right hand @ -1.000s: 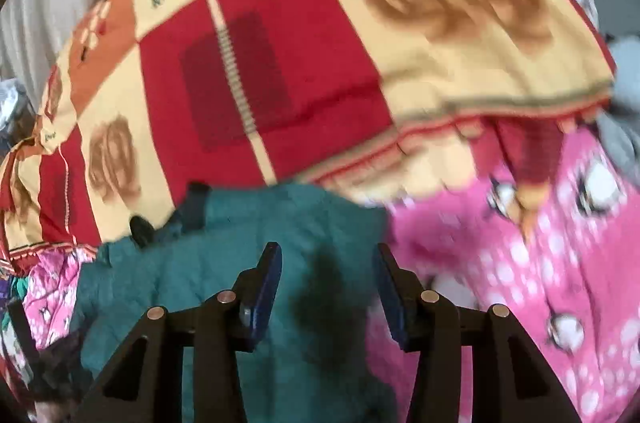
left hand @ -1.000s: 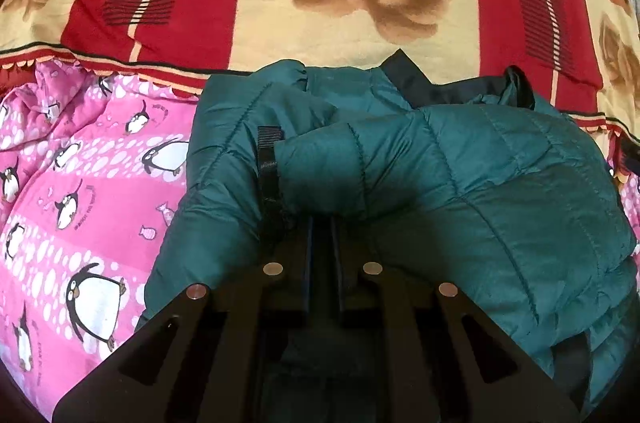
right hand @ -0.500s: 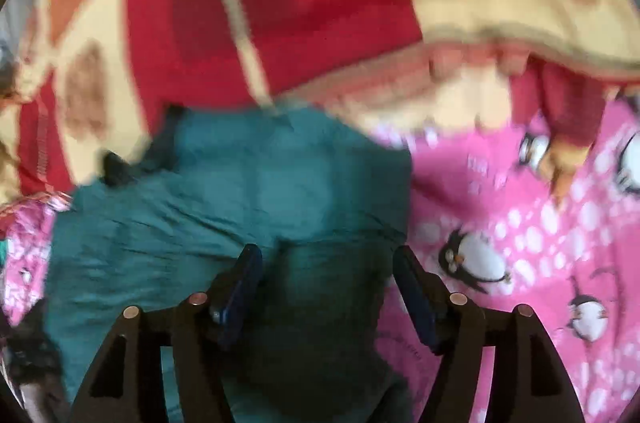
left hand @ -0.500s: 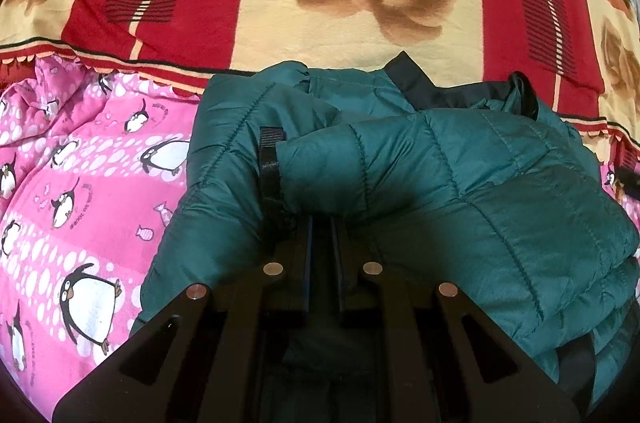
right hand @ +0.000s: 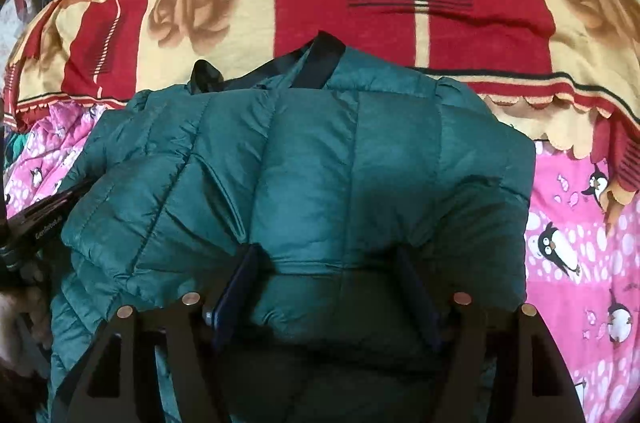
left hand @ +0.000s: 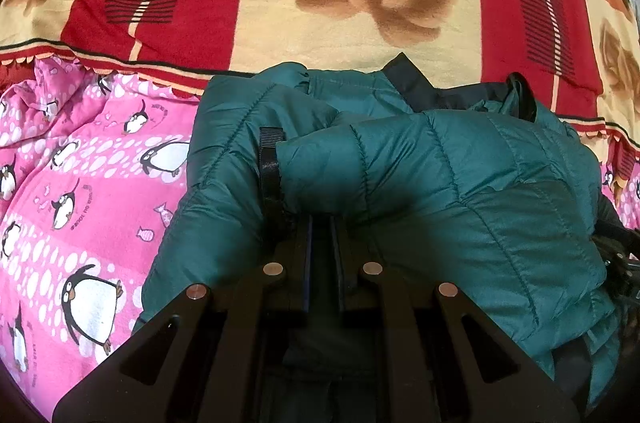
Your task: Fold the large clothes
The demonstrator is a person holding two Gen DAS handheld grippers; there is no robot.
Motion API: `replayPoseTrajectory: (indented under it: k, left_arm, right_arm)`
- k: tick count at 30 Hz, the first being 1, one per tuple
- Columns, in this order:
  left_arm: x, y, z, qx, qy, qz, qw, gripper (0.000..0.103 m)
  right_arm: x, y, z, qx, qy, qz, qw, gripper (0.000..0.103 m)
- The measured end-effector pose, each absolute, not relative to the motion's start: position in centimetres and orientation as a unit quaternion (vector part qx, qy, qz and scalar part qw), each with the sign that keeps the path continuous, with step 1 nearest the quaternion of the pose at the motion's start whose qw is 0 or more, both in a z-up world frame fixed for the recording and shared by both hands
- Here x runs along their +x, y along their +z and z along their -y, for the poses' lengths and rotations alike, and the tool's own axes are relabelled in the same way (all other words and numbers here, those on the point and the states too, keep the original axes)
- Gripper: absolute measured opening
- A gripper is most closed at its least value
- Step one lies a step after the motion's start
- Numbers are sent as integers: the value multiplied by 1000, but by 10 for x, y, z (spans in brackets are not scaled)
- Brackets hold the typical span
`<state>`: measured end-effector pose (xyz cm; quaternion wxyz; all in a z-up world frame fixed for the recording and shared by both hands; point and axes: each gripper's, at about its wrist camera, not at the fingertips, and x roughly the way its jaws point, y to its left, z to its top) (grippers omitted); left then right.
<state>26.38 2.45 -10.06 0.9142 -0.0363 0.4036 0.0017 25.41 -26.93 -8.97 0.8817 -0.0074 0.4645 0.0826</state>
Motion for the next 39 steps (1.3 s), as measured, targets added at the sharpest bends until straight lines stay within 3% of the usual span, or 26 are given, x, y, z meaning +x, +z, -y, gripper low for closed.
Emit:
replayPoseTrajectory:
  k: [5, 11, 14, 16, 18, 24, 30, 32, 34, 39]
  left_arm:
    - [258, -82, -25, -7, -16, -437, 899, 9]
    - [186, -41, -50, -11, -47, -398, 916, 10]
    - [159, -54, -58, -7, -63, -430, 900, 10]
    - [151, -77, -57, 10, -72, -478, 875, 10]
    - [135, -81, -58, 19, -79, -475, 876, 10]
    - [87, -61, -87, -7, -112, -457, 883, 10]
    - [41, -70, -121, -38, -60, -447, 892, 11]
    - [27, -76, -129, -59, -34, -443, 894, 29]
    - [17, -81, -132, -64, -6, -430, 900, 68]
    - [8, -95, -127, -75, -9, -423, 903, 71]
  right_arm:
    - [224, -70, 287, 20, 96, -477, 873, 69]
    - [155, -43, 338, 78, 68, -459, 882, 69]
    - [115, -62, 347, 78, 84, -503, 857, 69]
    - [96, -80, 338, 18, 75, -536, 841, 69]
    - [80, -71, 338, -7, 69, -513, 856, 69]
    - [8, -19, 365, 70, 46, -396, 914, 69]
    - [-34, -37, 351, 27, 29, -407, 913, 69]
    - [-38, -49, 352, 23, 23, -417, 908, 69]
    - [-40, -62, 358, 42, 30, -431, 901, 69]
    - [-34, -86, 361, 78, 53, -461, 883, 74]
